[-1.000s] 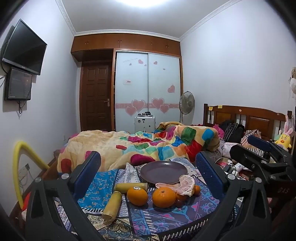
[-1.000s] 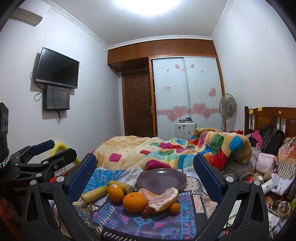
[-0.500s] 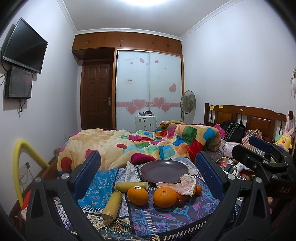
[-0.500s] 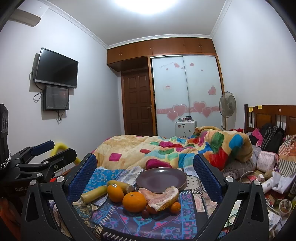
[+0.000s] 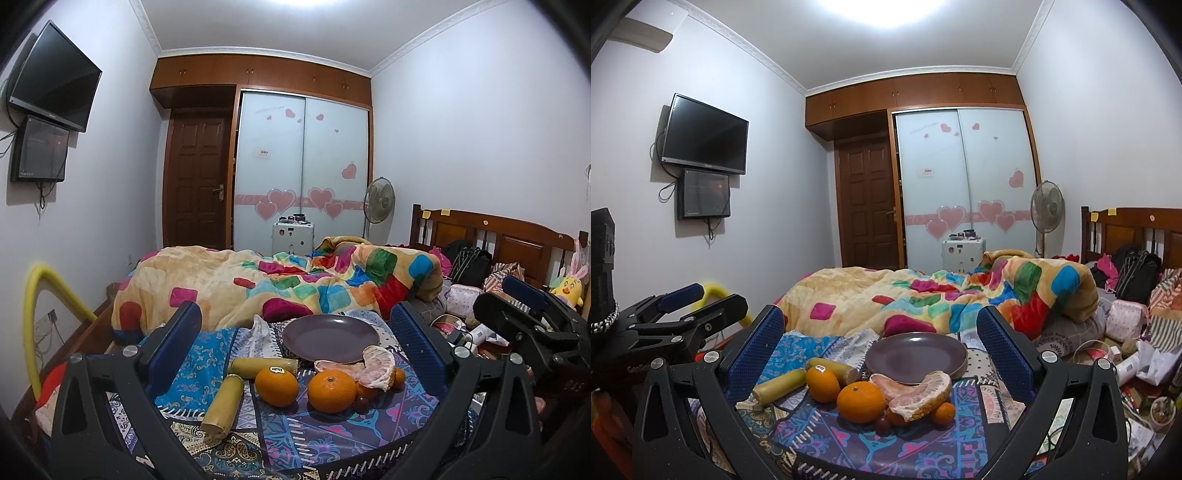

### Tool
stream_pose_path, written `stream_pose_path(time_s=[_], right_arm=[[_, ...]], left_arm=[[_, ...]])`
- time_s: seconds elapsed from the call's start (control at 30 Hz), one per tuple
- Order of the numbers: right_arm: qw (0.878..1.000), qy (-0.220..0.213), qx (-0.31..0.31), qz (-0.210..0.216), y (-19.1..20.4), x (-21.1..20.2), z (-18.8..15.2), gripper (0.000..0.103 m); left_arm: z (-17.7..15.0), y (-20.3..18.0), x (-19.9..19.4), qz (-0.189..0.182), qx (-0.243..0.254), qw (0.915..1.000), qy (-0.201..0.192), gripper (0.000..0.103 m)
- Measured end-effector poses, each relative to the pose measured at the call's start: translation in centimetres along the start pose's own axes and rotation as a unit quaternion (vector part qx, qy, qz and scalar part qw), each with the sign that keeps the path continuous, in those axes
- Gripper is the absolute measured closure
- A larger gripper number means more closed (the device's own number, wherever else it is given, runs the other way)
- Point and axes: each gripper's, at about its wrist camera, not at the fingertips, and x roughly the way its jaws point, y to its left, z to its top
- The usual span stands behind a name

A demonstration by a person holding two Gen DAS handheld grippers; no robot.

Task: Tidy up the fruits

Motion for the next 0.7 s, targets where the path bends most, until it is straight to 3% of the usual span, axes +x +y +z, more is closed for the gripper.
stream_pose_path(time_s=[0.7], right_arm=[[1.000,0.002,-0.001,0.001,0.17,0.17,0.00,0.000]], left_arm=[[0.08,0.40,0.22,0.001,-0.002,1.0000,0.001,0.000]])
